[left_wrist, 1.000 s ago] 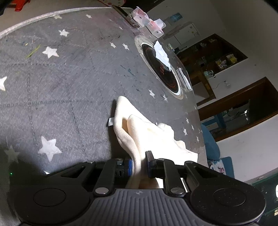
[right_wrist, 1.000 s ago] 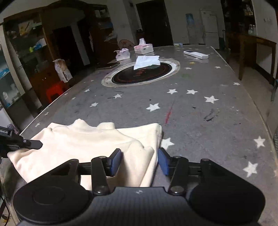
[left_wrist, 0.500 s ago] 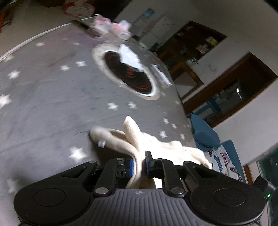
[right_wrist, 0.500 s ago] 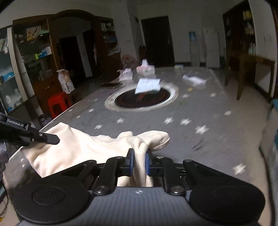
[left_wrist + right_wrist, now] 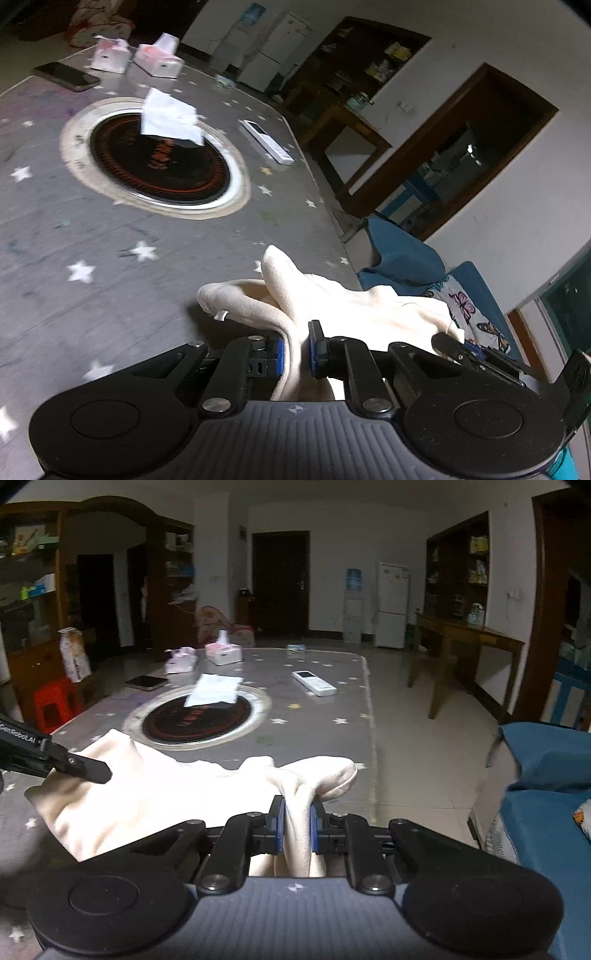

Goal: Fold clothes

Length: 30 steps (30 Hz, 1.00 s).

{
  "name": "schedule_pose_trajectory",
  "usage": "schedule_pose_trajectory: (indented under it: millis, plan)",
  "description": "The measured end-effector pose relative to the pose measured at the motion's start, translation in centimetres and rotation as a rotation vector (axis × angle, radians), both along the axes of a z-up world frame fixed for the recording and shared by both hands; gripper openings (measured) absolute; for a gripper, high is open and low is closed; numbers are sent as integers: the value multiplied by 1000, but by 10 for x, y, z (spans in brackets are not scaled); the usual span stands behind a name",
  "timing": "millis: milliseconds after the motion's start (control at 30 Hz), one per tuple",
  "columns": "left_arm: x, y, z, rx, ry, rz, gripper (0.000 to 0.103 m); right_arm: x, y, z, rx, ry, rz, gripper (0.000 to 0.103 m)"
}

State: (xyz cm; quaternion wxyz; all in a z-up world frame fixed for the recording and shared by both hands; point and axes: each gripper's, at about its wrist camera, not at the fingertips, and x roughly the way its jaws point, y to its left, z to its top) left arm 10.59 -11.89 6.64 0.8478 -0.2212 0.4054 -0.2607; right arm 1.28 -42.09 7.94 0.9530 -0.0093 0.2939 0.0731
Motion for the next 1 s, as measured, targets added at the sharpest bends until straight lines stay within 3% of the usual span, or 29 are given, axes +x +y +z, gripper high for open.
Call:
schedule_pose_trajectory:
  millis: [267,367,567,667,733,867,1000]
  plan:
    - [19,-24,-40,97,115,-18,14,30,-24,-35,-22,83,-50,12]
    - [19,-23,-49,119,123,-22,14,33,-25,-49,-37,108,-51,12]
    - [12,-23,-48,172,91,-61,14,34,-27,-65,-31,147,-58,14]
    - [9,-21,-46,192,87,-67,18,31,-26,-67,-45,151,-48,20]
    - [10,-20,-42,219,72,-60,26,28,-26,-63,-57,139,-53,21]
    - [10,-18,-26,261,14,-40,24,22,-29,-50,-72,93,-64,23]
    - [14,-16,-12,255,-33,-10,22,20,-29,-38,-47,65,-40,23]
